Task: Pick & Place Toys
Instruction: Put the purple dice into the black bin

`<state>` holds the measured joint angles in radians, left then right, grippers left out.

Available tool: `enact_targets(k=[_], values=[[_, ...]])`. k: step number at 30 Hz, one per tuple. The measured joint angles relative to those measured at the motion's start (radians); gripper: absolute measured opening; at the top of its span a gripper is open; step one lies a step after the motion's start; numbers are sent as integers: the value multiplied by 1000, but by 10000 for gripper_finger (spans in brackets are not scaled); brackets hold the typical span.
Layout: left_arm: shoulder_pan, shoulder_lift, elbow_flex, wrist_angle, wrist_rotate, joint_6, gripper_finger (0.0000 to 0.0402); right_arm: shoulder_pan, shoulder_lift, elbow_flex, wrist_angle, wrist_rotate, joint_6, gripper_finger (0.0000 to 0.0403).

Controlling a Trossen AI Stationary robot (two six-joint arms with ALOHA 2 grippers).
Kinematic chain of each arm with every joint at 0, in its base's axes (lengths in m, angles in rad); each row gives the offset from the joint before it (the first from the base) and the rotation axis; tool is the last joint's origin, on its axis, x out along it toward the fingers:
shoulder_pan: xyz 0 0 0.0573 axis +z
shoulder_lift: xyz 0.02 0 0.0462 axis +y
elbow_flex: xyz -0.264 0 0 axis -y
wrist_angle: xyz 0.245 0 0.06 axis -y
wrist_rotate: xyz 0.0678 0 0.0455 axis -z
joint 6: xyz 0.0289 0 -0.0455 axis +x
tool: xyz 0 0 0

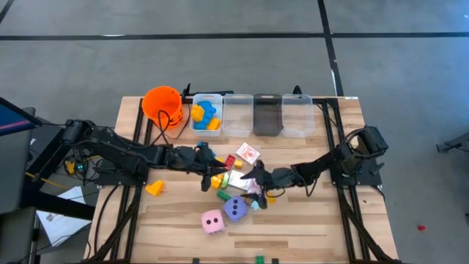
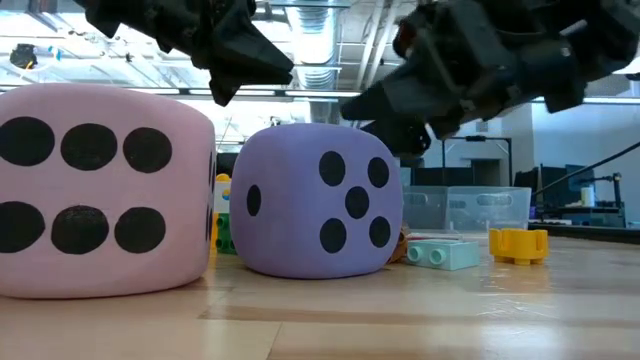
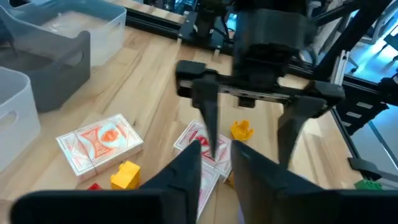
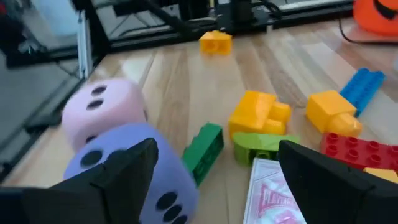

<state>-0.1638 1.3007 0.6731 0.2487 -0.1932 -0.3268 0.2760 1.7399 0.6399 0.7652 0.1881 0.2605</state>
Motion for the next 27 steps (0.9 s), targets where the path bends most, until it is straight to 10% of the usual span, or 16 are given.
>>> enact_targets(k=[9,19,27], values=[[-55,10,0,-5,148,-125,2,140,0,-1,-5,115,-39,331],[-232,53,2,115,13,-286,0,214,0,-2,-2,232,-24,331],[-287,268,227,-46,4,-302,0,215,0,-2,-6,234,28,331]])
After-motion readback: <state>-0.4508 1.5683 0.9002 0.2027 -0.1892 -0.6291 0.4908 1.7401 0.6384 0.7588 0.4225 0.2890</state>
